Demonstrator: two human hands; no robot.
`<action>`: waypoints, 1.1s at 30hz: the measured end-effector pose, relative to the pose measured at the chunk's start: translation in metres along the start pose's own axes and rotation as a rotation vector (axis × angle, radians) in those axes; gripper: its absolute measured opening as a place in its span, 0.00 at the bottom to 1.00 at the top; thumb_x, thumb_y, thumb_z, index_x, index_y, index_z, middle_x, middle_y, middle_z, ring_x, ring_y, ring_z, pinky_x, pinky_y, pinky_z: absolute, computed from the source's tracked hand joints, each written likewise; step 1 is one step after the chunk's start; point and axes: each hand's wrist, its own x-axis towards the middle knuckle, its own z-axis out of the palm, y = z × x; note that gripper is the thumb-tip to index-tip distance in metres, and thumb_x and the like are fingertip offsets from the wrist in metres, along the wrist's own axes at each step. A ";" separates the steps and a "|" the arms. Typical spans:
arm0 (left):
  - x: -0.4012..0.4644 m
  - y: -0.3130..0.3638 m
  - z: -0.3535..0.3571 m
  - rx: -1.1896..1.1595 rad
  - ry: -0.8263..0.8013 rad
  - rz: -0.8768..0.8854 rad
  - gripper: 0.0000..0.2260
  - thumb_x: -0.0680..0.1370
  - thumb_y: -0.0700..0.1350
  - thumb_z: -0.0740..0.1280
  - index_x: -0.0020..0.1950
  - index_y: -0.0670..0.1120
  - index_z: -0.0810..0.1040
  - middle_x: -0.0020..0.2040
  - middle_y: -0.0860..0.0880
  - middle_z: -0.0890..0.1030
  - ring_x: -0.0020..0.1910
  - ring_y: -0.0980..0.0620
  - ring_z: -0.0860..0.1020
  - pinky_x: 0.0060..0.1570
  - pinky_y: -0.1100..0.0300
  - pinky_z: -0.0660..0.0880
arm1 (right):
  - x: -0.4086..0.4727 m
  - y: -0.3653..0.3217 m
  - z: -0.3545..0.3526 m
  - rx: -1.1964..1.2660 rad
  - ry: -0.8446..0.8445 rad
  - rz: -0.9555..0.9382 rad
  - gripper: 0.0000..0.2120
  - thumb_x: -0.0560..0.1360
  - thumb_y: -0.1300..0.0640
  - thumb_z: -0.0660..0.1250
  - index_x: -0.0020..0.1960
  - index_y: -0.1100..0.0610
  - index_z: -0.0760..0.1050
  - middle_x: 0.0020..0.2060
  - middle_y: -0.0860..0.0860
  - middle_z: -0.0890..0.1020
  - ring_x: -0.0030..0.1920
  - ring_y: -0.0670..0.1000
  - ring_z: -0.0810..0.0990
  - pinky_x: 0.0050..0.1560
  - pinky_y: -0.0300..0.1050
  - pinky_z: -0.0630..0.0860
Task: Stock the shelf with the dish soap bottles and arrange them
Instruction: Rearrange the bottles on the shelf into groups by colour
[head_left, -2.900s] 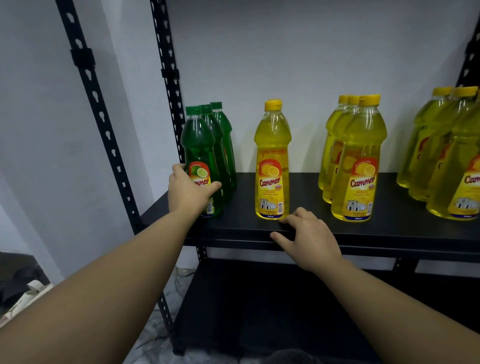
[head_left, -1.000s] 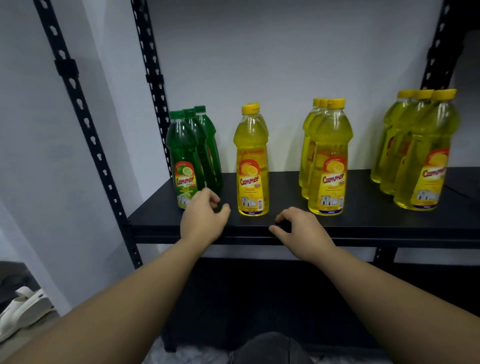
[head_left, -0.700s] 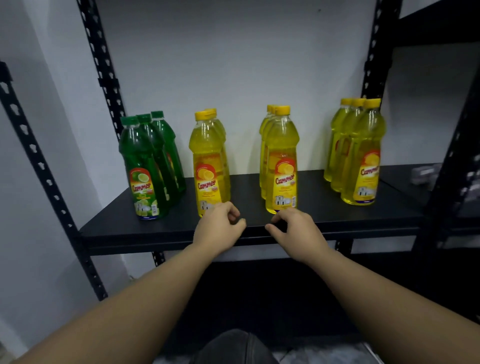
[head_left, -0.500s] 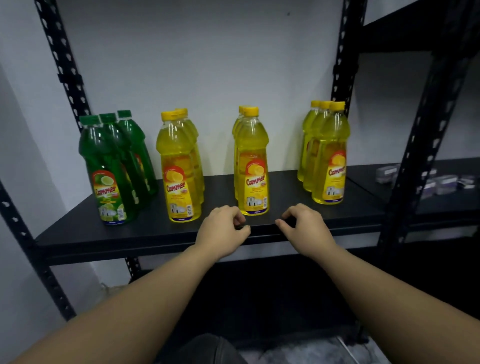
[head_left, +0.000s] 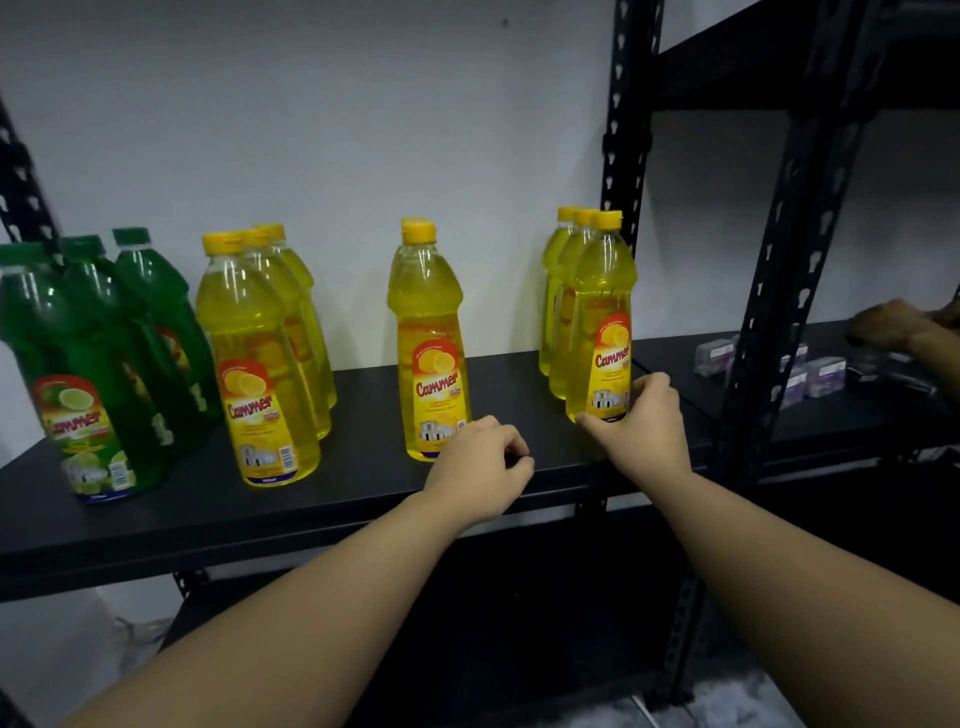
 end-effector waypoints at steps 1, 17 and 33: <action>0.007 0.001 0.003 -0.001 -0.016 -0.007 0.07 0.81 0.54 0.69 0.54 0.53 0.84 0.50 0.55 0.76 0.51 0.53 0.76 0.48 0.57 0.73 | 0.008 -0.001 0.001 -0.013 -0.007 0.009 0.43 0.63 0.41 0.84 0.67 0.54 0.65 0.62 0.54 0.73 0.60 0.56 0.76 0.56 0.55 0.79; 0.120 0.004 0.053 -0.324 -0.016 -0.297 0.32 0.77 0.51 0.78 0.77 0.49 0.69 0.68 0.48 0.78 0.65 0.48 0.78 0.65 0.50 0.76 | 0.022 0.006 0.021 -0.241 0.045 0.002 0.39 0.66 0.29 0.73 0.66 0.52 0.66 0.57 0.51 0.78 0.58 0.54 0.78 0.55 0.58 0.80; 0.162 0.004 0.072 -0.396 -0.077 -0.214 0.15 0.78 0.54 0.75 0.63 0.56 0.81 0.57 0.57 0.86 0.58 0.52 0.83 0.64 0.46 0.78 | 0.022 0.014 0.027 -0.301 0.134 -0.033 0.38 0.67 0.29 0.70 0.64 0.54 0.64 0.57 0.53 0.75 0.59 0.57 0.75 0.56 0.56 0.76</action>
